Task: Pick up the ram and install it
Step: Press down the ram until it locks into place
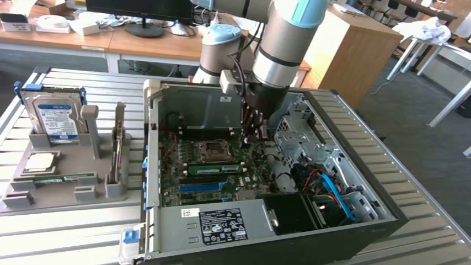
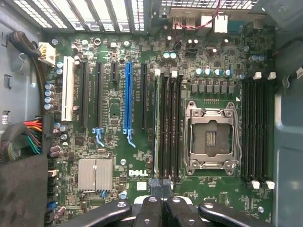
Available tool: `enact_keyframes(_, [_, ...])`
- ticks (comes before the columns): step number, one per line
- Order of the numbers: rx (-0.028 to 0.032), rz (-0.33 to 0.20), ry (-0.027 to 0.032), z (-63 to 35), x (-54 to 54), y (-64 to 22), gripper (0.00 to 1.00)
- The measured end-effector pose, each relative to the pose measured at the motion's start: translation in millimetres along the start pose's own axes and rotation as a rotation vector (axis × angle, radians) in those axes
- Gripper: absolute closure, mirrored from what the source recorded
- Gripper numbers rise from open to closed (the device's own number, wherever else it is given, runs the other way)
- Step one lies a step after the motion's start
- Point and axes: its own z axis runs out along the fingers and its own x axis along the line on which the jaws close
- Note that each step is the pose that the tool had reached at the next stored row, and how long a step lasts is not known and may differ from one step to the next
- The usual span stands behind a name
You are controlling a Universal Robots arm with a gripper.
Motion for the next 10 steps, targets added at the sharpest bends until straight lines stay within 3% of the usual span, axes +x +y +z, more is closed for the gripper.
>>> enact_keyframes(10, [0.0, 0.0, 0.0, 9.7, 0.2, -0.3, 0.9])
